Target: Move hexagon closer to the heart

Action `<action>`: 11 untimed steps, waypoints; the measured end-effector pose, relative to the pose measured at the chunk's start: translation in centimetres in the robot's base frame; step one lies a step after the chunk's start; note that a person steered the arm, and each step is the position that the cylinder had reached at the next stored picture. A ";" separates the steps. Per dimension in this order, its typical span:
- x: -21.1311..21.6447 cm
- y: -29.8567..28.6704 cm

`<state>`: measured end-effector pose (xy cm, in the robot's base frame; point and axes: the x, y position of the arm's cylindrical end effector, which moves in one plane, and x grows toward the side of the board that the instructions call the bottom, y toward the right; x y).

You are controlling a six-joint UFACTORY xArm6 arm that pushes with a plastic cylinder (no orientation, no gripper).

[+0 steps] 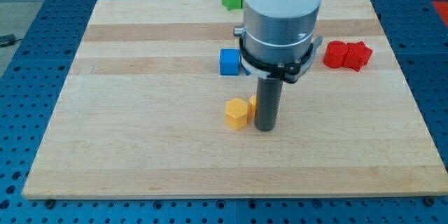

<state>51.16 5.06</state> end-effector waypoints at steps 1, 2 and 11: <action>-3.5 0.1; -3.8 0.2; -4.6 -5.5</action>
